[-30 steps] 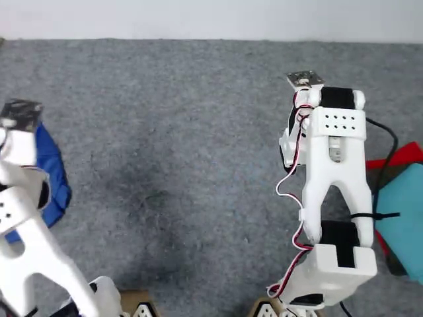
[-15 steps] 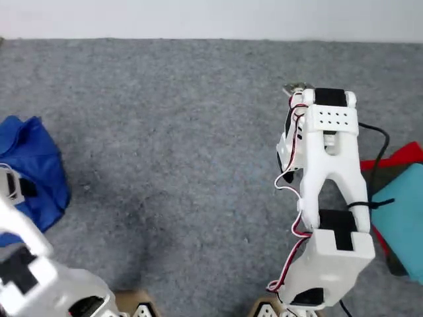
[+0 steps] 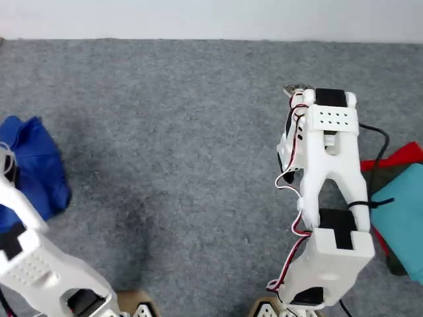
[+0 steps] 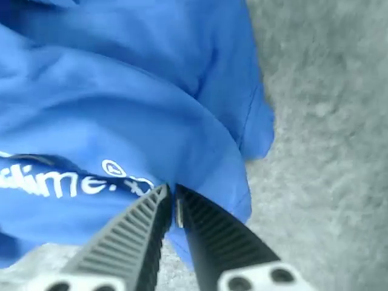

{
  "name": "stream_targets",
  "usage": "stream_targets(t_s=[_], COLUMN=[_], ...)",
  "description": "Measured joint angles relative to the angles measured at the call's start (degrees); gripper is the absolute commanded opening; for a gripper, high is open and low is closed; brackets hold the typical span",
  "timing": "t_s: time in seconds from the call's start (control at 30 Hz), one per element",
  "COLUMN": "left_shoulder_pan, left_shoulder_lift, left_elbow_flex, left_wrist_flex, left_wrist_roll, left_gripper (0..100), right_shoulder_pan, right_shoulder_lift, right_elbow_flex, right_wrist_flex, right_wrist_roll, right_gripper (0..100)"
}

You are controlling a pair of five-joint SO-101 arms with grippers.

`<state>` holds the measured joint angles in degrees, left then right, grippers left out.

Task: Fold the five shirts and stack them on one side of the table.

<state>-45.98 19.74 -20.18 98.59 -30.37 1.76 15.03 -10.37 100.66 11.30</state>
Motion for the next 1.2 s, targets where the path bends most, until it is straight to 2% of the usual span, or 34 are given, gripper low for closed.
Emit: stream_targets(t_s=[0.17, 0.4, 0.53, 0.63, 0.87, 0.93, 1.13, 1.2], left_shoulder_pan=[5.3, 15.7, 22.5, 30.5, 56.4, 61.3, 63.7, 63.6], left_shoulder_lift=[-13.2, -35.6, -46.0, -53.4, -69.4, -72.9, -80.3, -82.0], left_elbow_flex=[4.9, 26.0, 34.7, 39.0, 52.6, 52.8, 51.9, 51.7], left_wrist_flex=[0.2, 0.2, 0.2, 0.2, 0.4, 0.4, 0.4, 0.4], left_wrist_roll=[2.5, 3.0, 6.2, 9.0, 18.1, 18.6, 19.6, 20.9], left_gripper=[1, 1, 1, 1, 2, 2, 12, 13], right_shoulder_pan=[0.0, 1.6, 4.1, 6.1, 6.4, 6.1, 3.0, 1.8], right_shoulder_lift=[0.0, 0.0, 0.0, 0.0, 0.0, 0.0, 0.0, 0.0], right_elbow_flex=[0.0, 0.0, 0.0, 0.0, 0.0, 0.0, 0.0, 0.0], right_wrist_flex=[0.0, 0.0, 0.0, 0.0, 0.0, 0.0, 0.0, 0.0], right_wrist_roll=[0.0, -0.1, -0.1, -0.1, -0.1, -0.1, -0.1, -0.1], right_gripper=[23.4, 23.4, 23.4, 23.4, 23.6, 23.6, 23.6, 23.6])
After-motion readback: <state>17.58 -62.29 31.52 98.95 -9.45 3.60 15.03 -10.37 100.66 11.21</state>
